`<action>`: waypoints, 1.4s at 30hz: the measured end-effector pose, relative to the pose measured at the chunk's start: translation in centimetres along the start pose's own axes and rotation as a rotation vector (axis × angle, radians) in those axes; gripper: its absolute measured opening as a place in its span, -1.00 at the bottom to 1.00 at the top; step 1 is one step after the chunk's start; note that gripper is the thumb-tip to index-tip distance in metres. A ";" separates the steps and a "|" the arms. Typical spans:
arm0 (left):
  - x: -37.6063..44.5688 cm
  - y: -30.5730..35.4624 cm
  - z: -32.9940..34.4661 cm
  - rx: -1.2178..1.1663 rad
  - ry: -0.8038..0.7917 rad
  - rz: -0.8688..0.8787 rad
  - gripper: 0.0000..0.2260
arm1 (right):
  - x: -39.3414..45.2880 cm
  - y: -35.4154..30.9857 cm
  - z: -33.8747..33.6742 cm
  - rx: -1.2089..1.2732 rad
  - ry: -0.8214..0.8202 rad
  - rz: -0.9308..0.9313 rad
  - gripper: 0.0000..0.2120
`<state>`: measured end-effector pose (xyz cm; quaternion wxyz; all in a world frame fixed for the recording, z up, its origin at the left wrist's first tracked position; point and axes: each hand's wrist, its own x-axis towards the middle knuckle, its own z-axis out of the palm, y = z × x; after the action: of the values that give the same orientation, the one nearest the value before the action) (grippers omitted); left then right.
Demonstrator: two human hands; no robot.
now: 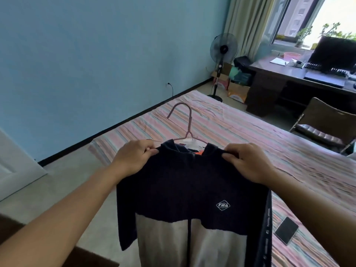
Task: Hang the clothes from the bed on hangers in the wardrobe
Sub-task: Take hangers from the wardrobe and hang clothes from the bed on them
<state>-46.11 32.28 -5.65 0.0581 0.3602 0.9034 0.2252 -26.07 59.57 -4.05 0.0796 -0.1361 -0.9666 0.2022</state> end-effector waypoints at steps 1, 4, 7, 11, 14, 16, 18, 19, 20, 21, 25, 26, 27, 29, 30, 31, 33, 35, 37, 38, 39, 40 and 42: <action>1.1 -0.3 0.9 -0.006 -0.025 -0.016 -0.83 | 0.8 0.9 0.9 0.004 -0.025 0.019 -0.90; 4.5 -1.4 3.7 -0.023 -0.084 -0.076 -0.86 | 3.4 3.4 3.3 0.004 -0.050 0.059 -0.92; 8.0 -2.4 6.5 -0.054 -0.126 -0.147 -0.88 | 6.4 5.8 5.5 0.017 -0.077 0.118 -0.89; 13.1 -3.4 10.3 -0.089 -0.159 -0.192 -0.91 | 10.8 9.7 8.6 0.072 -0.144 0.192 -0.89; 16.9 -4.2 13.6 -0.096 -0.204 -0.225 -0.91 | 13.9 12.7 11.0 0.127 -0.170 0.262 -0.84; 19.6 -4.8 15.8 -0.100 -0.226 -0.250 -0.89 | 15.9 14.9 12.9 0.178 -0.181 0.323 -0.82; 22.4 -5.4 18.0 -0.126 -0.225 -0.285 -0.88 | 17.7 17.0 14.8 0.220 -0.189 0.378 -0.84; 23.7 -5.6 19.1 -0.141 -0.215 -0.308 -0.87 | 18.5 18.0 15.8 0.236 -0.188 0.401 -0.85; 24.9 -5.8 20.1 -0.153 -0.204 -0.329 -0.86 | 19.4 18.8 16.7 0.255 -0.182 0.426 -0.85; 26.0 -6.0 21.3 -0.161 -0.191 -0.350 -0.85 | 20.2 19.6 17.7 0.271 -0.179 0.450 -0.84; 29.7 -7.3 26.1 -0.151 -0.137 -0.427 -0.82 | 23.6 22.6 21.6 0.284 -0.163 0.503 -0.87; 30.4 -7.7 27.1 -0.132 -0.129 -0.437 -0.81 | 24.4 23.2 22.4 0.290 -0.156 0.518 -0.87; 31.1 -8.0 28.0 -0.119 -0.121 -0.438 -0.80 | 25.2 23.8 23.2 0.295 -0.153 0.532 -0.87; 32.3 -8.8 29.6 -0.079 -0.104 -0.404 -0.78 | 26.6 25.1 24.8 0.296 -0.156 0.551 -0.86; 32.8 -9.1 30.4 -0.034 -0.108 -0.375 -0.76 | 27.3 25.7 25.5 0.286 -0.161 0.549 -0.86; 33.2 -9.4 31.1 0.032 -0.129 -0.344 -0.69 | 27.8 26.2 26.2 0.272 -0.162 0.538 -0.86; 33.4 -9.8 32.6 0.188 -0.231 -0.276 -0.44 | 28.8 27.2 27.7 0.253 -0.168 0.524 -0.87; 33.2 -9.8 34.4 0.294 -0.344 -0.238 -0.22 | 29.5 27.9 29.4 0.256 -0.170 0.531 -0.86; 32.9 -10.2 36.2 0.332 -0.420 -0.252 -0.11 | 30.1 28.3 31.1 0.264 -0.153 0.521 -0.83; 32.9 -10.4 37.0 0.338 -0.444 -0.269 -0.08 | 30.2 28.2 31.9 0.255 -0.128 0.515 -0.81; 33.0 -10.7 37.7 0.339 -0.465 -0.289 -0.07 | 30.0 28.1 32.6 0.254 -0.092 0.508 -0.77; 33.1 -10.9 38.3 0.338 -0.480 -0.306 -0.07 | 29.6 27.8 33.2 0.251 -0.054 0.490 -0.68; 33.4 -11.3 39.2 0.339 -0.488 -0.324 -0.06 | 28.2 27.2 34.3 0.169 -0.053 0.399 -0.40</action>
<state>-67.19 61.92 -43.80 0.2469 0.2600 0.9329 -0.0333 -53.75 79.22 -43.53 0.0238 -0.3124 -0.9018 0.2977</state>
